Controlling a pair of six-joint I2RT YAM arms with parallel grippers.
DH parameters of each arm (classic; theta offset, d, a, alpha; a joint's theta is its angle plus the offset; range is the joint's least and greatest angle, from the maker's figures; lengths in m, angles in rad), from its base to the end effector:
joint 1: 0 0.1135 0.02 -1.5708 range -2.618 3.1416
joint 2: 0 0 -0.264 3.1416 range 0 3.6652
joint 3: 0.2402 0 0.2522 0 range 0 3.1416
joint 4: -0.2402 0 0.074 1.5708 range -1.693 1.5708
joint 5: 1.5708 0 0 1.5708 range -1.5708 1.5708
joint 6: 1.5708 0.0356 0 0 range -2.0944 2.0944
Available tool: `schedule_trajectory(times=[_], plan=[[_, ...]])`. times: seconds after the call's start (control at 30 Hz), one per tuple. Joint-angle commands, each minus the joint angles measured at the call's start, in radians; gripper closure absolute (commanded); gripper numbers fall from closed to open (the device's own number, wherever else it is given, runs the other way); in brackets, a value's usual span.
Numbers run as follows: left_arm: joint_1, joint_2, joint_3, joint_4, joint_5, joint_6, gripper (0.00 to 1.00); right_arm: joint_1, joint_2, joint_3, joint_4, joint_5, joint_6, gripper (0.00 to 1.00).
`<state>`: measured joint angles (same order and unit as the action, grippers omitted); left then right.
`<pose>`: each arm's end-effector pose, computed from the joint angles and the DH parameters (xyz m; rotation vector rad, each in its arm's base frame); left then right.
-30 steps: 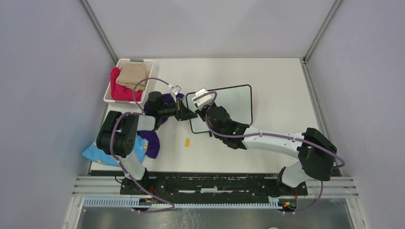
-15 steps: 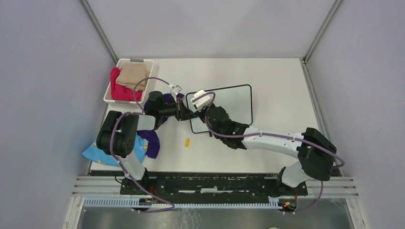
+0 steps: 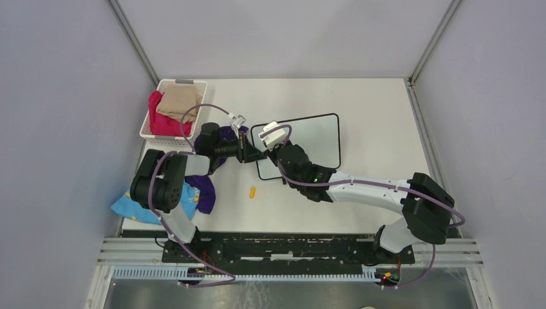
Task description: Write a sentence on the whiteboard
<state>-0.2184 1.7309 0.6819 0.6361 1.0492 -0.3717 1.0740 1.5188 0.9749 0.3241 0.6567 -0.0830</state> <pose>0.3059 -0.0995 0.1549 0.5692 1.9431 -1.4085 0.1843 0.2944 0.2794 -0.5361 1.6620 0.1369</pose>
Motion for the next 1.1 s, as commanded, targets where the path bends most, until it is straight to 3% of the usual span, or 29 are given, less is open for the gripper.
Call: schedule_trajectory(times=[0.0,0.8,1.07], plan=[[-0.016,-0.014,0.008,-0.059,-0.024,0.050,0.73,-0.006,-0.024,-0.017,-0.032,0.044,0.014,1.00],[-0.027,-0.022,0.013,-0.094,-0.031,0.074,0.73,-0.003,-0.027,-0.011,-0.006,-0.124,0.051,1.00],[-0.027,-0.021,0.018,-0.101,-0.032,0.080,0.73,-0.004,-0.189,-0.131,0.024,-0.143,0.047,1.00]])
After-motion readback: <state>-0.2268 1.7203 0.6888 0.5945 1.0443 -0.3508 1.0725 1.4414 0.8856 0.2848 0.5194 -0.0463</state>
